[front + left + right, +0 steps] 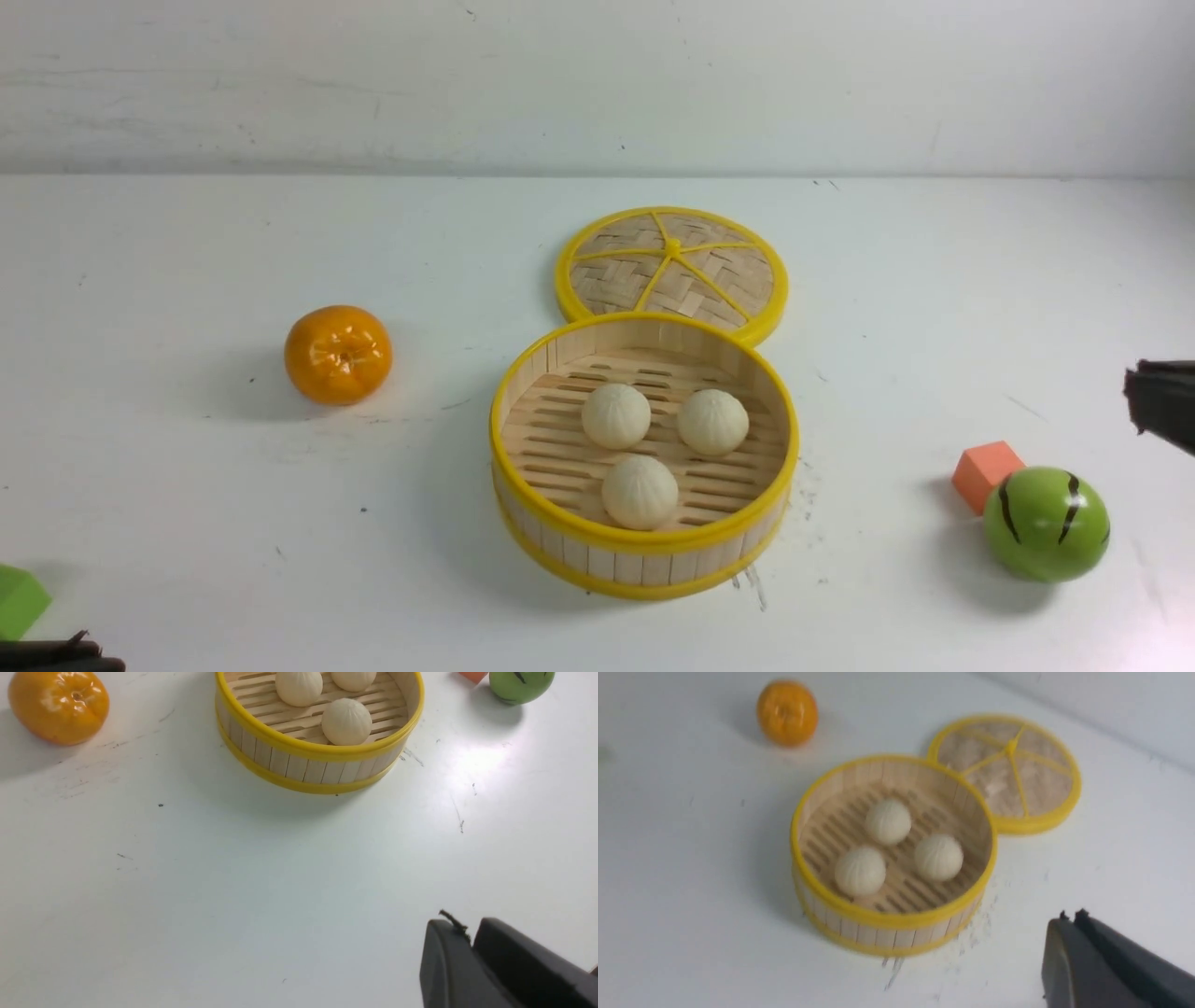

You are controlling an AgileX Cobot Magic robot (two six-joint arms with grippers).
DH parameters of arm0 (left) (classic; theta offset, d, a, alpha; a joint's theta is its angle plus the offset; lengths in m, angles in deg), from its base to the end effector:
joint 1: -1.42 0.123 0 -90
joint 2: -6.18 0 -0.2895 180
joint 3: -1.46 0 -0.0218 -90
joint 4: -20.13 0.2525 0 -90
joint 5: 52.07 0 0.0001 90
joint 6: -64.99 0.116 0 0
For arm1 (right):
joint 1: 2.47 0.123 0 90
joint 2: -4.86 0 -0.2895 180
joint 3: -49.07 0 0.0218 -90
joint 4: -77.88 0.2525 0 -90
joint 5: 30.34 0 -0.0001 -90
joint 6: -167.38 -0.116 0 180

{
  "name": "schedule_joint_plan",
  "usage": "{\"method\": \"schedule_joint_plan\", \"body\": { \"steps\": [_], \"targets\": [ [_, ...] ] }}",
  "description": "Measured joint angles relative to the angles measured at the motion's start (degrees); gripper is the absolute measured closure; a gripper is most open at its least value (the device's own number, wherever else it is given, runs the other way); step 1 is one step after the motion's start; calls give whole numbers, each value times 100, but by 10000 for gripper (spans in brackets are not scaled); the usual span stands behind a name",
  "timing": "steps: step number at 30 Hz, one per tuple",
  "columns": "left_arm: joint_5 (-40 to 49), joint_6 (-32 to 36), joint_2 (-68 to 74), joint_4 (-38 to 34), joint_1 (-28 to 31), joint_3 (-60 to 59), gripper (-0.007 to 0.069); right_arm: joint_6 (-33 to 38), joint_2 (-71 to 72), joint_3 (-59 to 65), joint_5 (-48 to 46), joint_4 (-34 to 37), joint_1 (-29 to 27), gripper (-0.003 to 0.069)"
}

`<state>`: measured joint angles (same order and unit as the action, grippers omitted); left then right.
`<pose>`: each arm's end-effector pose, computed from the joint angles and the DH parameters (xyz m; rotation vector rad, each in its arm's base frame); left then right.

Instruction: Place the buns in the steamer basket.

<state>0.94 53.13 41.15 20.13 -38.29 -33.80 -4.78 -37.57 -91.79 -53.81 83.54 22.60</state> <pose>0.0692 -0.0575 0.3312 0.5288 2.1326 -0.5164 0.1293 0.0655 0.3469 -0.4682 1.7820 0.3107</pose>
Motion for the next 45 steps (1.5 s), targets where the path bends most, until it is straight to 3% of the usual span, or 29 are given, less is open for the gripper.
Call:
{"method": "schedule_joint_plan", "body": {
  "steps": [4,5,6,11,14,27,45],
  "targets": [
    [0,0,0,0,0,0,543,0,1069,1471,1401,111,-784,670],
    [0,0,0,0,0,0,543,0,1129,1471,1401,118,-839,670],
    [0,0,0,0,0,0,541,-15,1559,2004,1603,127,-1243,670],
    [0,0,0,0,0,0,535,-528,2941,3157,1562,127,-2733,670],
    [0,0,0,0,0,0,534,-823,3385,3583,1322,95,-3212,670],
    [0,0,0,0,0,0,533,-940,3535,3934,231,-195,-3092,669],
    [0,0,0,0,0,0,515,-940,3535,3908,131,-171,-2601,659]
  ]
}}
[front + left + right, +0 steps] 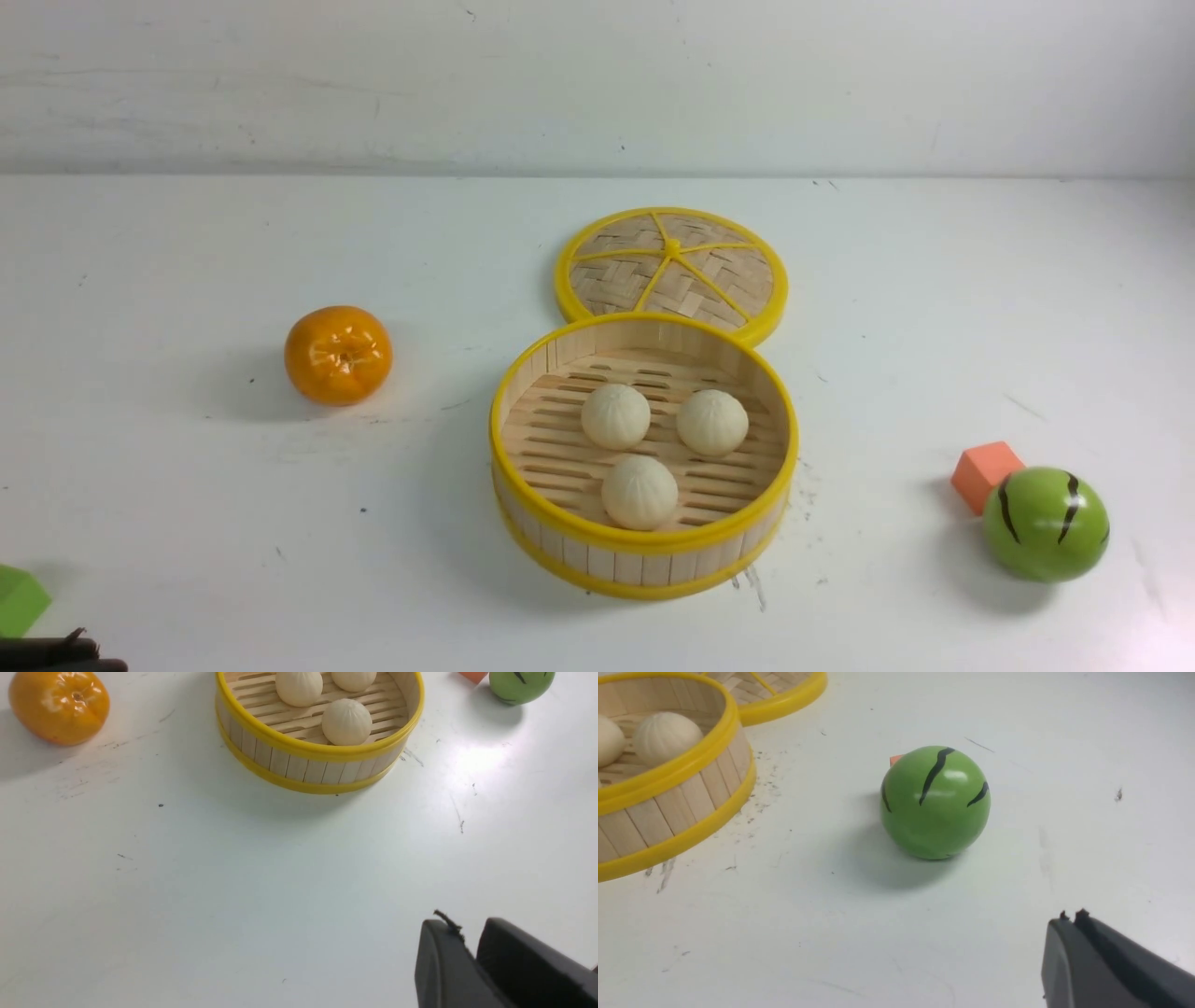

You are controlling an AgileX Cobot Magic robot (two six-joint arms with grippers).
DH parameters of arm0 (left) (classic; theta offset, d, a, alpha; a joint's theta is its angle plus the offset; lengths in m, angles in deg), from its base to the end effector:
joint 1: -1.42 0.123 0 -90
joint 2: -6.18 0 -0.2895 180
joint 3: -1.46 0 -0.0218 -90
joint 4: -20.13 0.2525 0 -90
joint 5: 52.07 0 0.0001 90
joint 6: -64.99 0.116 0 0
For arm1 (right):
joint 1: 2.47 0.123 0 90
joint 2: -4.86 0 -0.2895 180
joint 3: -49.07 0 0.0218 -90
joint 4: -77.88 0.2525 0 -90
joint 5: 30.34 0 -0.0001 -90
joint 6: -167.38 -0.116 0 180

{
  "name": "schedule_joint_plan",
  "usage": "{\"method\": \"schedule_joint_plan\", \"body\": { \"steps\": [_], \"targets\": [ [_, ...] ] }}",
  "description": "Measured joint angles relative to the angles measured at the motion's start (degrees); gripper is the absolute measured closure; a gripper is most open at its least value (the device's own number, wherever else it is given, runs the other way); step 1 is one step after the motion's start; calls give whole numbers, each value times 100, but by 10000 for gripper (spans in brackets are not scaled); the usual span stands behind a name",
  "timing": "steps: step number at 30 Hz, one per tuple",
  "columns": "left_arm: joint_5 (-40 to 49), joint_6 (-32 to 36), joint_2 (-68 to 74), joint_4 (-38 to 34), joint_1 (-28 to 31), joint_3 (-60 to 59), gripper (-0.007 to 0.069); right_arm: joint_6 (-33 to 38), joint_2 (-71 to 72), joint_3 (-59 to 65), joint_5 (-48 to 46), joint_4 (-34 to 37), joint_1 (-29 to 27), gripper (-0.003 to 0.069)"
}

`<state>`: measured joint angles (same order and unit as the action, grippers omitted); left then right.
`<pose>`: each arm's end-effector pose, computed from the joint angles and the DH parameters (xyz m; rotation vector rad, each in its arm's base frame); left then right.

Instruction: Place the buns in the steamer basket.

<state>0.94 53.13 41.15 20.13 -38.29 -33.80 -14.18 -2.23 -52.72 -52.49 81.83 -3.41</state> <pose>0.0692 -0.0575 0.3312 0.5288 2.1326 -0.5164 0.0732 0.0018 0.1664 0.0829 1.8733 0.0758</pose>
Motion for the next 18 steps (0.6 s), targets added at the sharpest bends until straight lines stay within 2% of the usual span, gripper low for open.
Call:
{"method": "schedule_joint_plan", "body": {
  "steps": [18],
  "targets": [
    [-10,0,0,0,0,-12,498,0,0,0,0,0,0,648]
  ]
}}
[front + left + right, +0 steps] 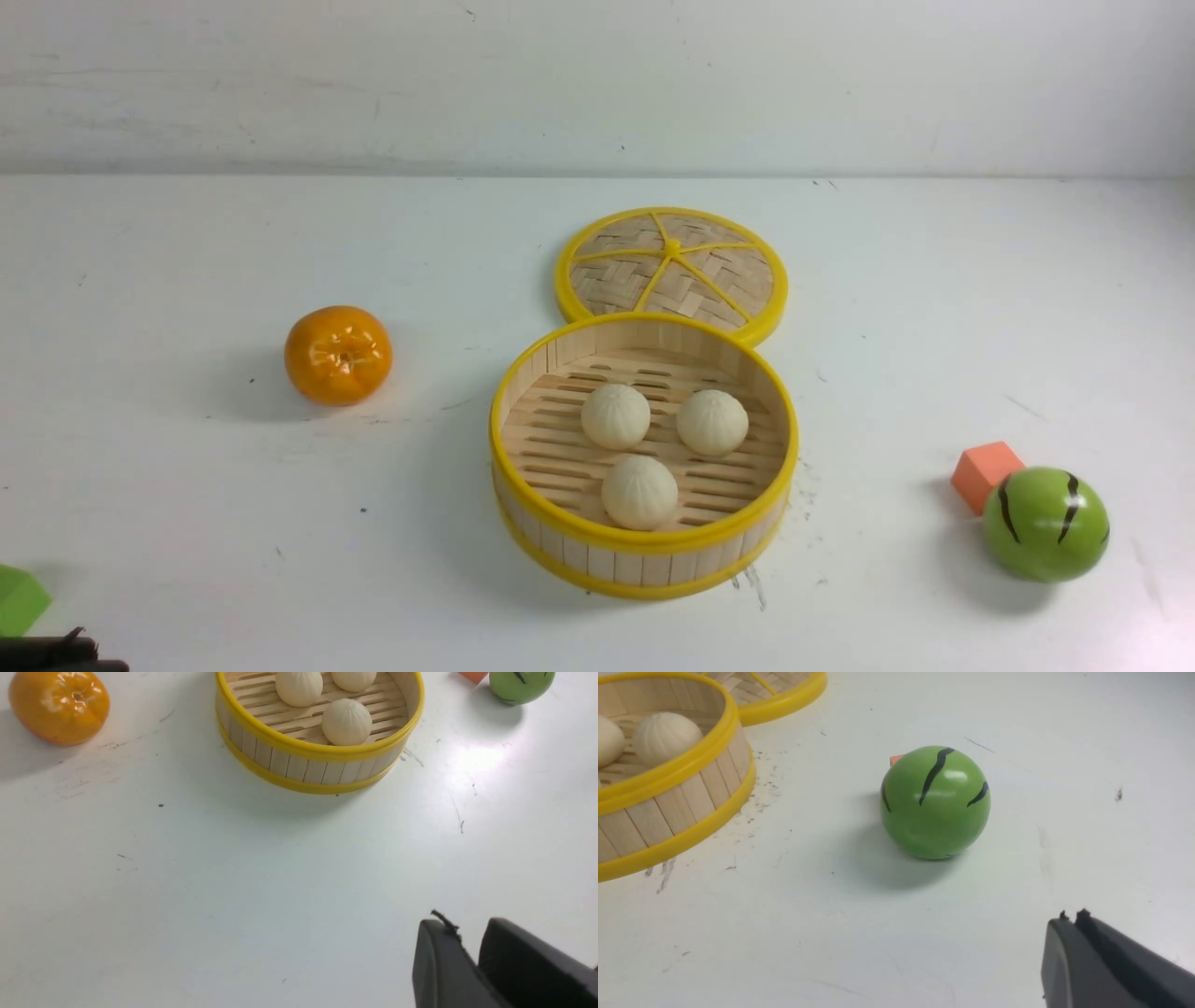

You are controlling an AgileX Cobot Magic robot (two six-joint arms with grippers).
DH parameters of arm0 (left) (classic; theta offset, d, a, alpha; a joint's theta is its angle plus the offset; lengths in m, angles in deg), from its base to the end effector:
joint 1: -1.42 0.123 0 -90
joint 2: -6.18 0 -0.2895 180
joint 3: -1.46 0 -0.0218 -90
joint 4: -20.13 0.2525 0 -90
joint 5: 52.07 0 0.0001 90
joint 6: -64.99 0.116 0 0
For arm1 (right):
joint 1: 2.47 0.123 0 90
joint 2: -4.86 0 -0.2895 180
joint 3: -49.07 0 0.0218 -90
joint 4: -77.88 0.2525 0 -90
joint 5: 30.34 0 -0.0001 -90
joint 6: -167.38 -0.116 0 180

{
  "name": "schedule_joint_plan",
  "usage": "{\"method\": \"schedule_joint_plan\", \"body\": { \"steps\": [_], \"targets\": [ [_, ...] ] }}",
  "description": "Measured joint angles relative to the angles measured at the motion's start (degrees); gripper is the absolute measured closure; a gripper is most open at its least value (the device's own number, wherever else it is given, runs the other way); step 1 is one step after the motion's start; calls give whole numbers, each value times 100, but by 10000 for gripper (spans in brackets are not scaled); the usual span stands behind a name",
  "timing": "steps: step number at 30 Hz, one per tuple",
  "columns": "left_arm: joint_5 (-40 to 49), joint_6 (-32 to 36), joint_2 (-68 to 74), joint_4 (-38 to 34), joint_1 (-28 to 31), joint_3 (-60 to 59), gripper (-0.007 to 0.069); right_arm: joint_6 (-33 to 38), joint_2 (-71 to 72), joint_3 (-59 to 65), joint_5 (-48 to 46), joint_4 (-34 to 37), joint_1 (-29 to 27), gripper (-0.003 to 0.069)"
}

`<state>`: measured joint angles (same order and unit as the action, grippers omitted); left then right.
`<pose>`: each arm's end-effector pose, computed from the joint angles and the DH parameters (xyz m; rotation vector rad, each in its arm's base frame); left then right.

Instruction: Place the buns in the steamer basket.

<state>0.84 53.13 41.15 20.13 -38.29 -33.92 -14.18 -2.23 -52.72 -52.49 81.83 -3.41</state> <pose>0.0694 -0.0576 0.3307 0.5288 2.1330 -0.5162 0.0732 0.0018 0.1664 0.0829 1.8733 0.0758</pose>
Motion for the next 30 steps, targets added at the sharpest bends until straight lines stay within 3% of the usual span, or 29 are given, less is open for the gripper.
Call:
{"method": "schedule_joint_plan", "body": {
  "steps": [4,10,12,15,16,18,20,26,30],
  "targets": [
    [-69,0,-56,93,0,-166,498,0,0,0,0,0,0,647],
    [-1424,0,-625,216,547,-1045,559,0,0,0,-6,0,0,647],
    [-2296,0,-995,218,1087,-1610,639,0,0,0,-6,0,0,647],
    [-3005,0,-1421,233,1621,-2122,638,-2,0,0,-6,0,0,645],
    [-3663,0,-1761,233,2061,-2632,638,-2,0,0,-6,0,0,645],
    [-3937,0,-1940,233,2314,-2871,638,-2,0,0,-6,0,0,643],
    [-4414,0,-2361,213,2971,-3376,638,-2,0,0,-6,0,0,641],
    [-4461,-389,-2786,77,4003,-4208,638,-7,0,0,-6,0,0,634],
    [-3986,-520,-2790,124,4114,-4353,638,-7,0,0,-6,0,0,627]
  ]
}}
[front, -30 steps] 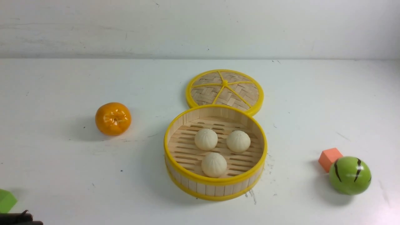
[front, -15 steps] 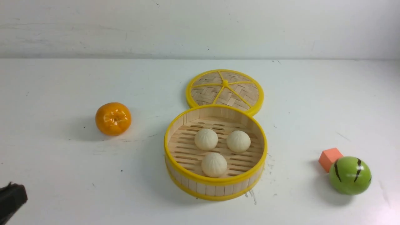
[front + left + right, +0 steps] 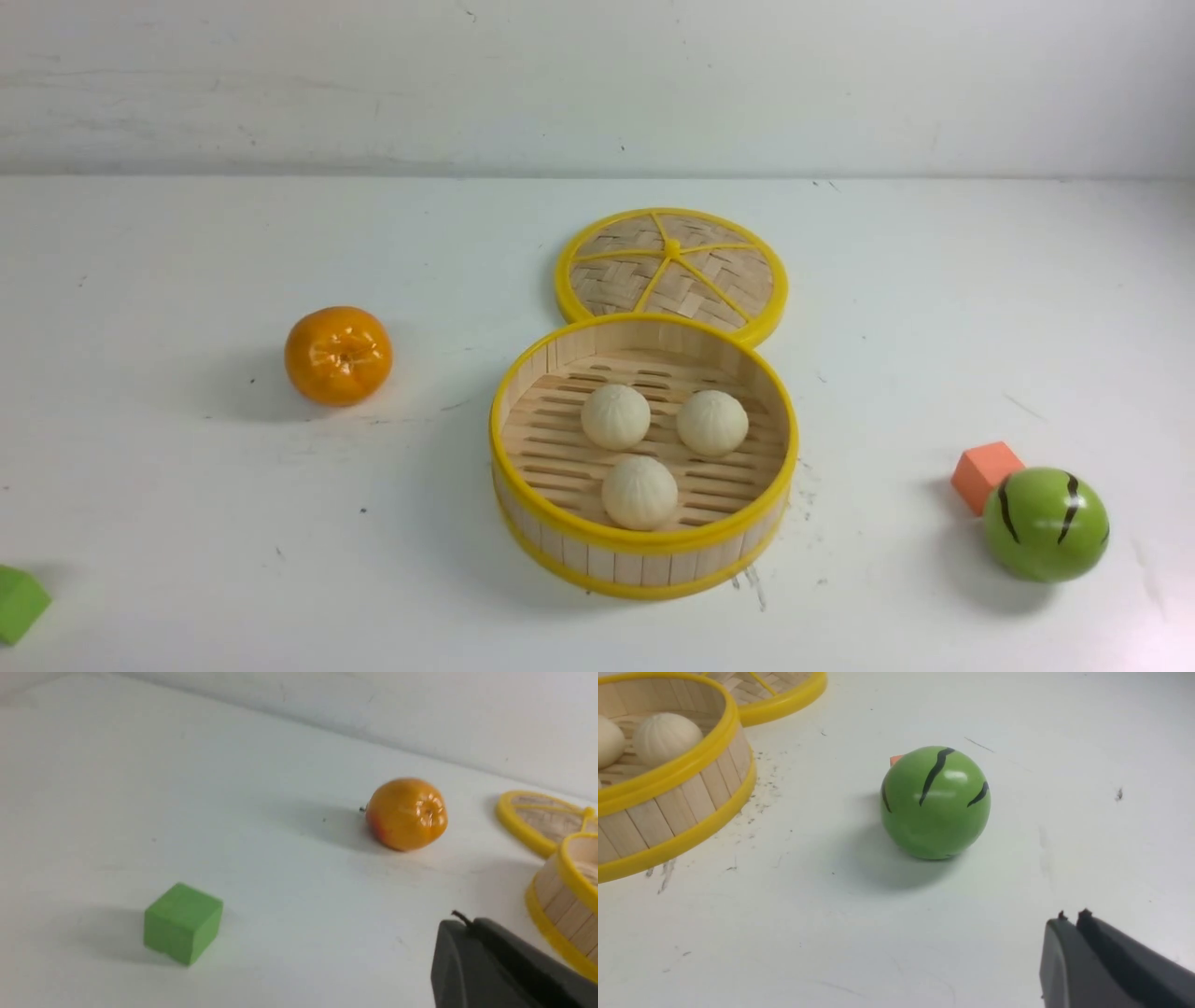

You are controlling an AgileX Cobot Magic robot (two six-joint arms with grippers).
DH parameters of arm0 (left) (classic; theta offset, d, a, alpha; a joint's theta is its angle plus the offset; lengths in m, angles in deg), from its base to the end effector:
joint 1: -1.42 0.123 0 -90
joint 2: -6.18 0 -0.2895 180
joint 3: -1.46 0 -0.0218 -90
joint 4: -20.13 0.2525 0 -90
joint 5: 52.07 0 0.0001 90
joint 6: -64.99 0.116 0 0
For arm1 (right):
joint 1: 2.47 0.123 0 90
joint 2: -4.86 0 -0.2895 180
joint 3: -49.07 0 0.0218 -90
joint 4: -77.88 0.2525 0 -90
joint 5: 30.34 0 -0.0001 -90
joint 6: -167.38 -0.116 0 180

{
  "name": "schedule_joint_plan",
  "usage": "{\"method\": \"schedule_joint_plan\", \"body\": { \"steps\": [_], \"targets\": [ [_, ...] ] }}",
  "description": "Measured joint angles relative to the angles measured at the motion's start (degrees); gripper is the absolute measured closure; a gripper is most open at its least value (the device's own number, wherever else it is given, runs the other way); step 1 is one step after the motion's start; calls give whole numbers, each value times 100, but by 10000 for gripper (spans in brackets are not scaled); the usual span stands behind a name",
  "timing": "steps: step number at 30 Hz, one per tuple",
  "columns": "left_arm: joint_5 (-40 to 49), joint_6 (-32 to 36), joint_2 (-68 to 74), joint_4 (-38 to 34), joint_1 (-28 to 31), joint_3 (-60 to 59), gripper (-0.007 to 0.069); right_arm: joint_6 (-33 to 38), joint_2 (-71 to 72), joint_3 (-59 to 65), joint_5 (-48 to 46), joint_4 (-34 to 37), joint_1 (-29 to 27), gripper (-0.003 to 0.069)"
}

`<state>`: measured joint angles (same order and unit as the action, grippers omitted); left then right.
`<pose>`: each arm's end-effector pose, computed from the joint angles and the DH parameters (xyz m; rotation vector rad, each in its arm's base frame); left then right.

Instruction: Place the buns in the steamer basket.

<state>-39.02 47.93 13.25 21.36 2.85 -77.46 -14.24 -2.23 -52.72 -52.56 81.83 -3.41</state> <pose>0.0776 0.0025 0.1797 -0.2639 1.7117 -0.1815 0.0732 0.0018 0.1662 0.0838 1.8745 0.0765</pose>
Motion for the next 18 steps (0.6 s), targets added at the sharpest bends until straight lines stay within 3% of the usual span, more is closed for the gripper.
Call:
{"method": "schedule_joint_plan", "body": {
  "steps": [6,18],
  "targets": [
    [833,287,0,0,0,-17,638,-12,0,0,0,0,0,617],
    [855,645,0,5,0,-18,638,-17,0,0,0,0,0,607]
  ]
}}
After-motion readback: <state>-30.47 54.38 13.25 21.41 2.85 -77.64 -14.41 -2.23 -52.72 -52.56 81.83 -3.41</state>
